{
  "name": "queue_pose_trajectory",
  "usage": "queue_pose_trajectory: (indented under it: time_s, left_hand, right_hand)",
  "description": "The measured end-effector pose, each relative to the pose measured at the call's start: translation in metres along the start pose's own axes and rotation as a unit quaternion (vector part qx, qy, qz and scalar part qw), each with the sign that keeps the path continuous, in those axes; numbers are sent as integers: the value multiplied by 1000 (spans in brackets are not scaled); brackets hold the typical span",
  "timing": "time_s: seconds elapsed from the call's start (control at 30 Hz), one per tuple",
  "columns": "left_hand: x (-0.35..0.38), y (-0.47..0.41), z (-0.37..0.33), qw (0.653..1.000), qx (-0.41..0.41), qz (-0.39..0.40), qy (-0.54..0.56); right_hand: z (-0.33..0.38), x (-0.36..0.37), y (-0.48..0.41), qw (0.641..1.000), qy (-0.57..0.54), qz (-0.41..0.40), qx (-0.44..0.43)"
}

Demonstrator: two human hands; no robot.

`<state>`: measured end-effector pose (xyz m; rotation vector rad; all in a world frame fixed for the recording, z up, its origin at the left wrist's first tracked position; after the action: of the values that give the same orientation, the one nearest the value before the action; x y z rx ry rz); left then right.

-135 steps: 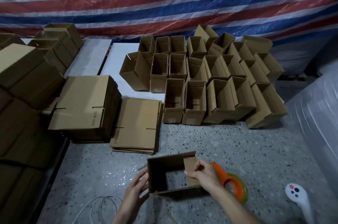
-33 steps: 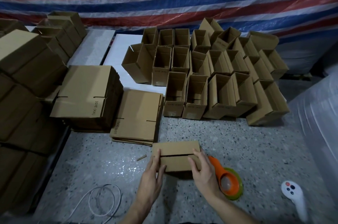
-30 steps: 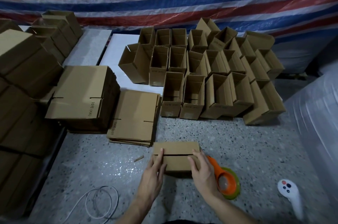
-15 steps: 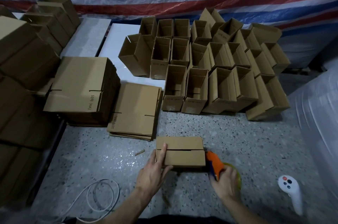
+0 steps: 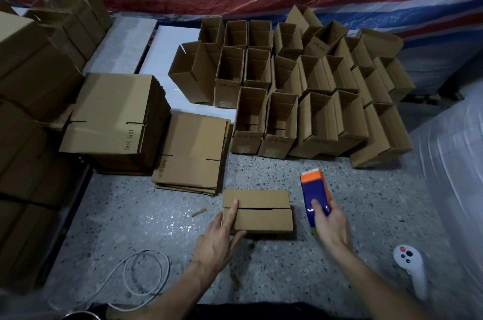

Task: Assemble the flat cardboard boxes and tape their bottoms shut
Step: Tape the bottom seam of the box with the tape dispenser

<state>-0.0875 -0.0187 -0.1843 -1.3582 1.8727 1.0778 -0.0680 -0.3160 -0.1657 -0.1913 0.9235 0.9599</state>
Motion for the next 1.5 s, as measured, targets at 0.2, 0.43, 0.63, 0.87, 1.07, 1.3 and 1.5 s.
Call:
queue_pose_trajectory:
  time_s: [0.2,0.43,0.63,0.87,1.07,1.3,1.5]
  left_hand:
    - [2,3,-1,998,-20,-5,59]
    - [0,5,-3,997,-25,-21,73]
    - [-18,-10,10,910,-161,-95,370]
    - [-27,-25,-6,648,-288,78,701]
    - [-10,-26,1,573,-345,154,728]
    - [-16,-35,6,734,-275,74,616]
    - [-28,-37,21,747,-276,14,605]
  right_hand:
    - [109,-35,-4,961,-100,164,-199]
    - [144,11,2,903,22,359,-235]
    - [147,23,2,891,71,373,-250]
    - [148,24,3,887,67,373,-265]
    - [146,22,6,887,57,376,-262]
    - [149,22,6,884,70,385,-255]
    - [152,25,12,885,106,391,-230]
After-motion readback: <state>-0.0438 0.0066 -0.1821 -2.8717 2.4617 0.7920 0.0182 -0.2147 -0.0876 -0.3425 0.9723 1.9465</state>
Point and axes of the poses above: each hand's wrist, its own y-axis away from the middle knuckle, its own x-axis out of the palm, z = x × y, the point moved 4 cm from there along -y, towards the middle knuckle, and after that the axes turned 6 degrees about -z, right-handed, at the moved point
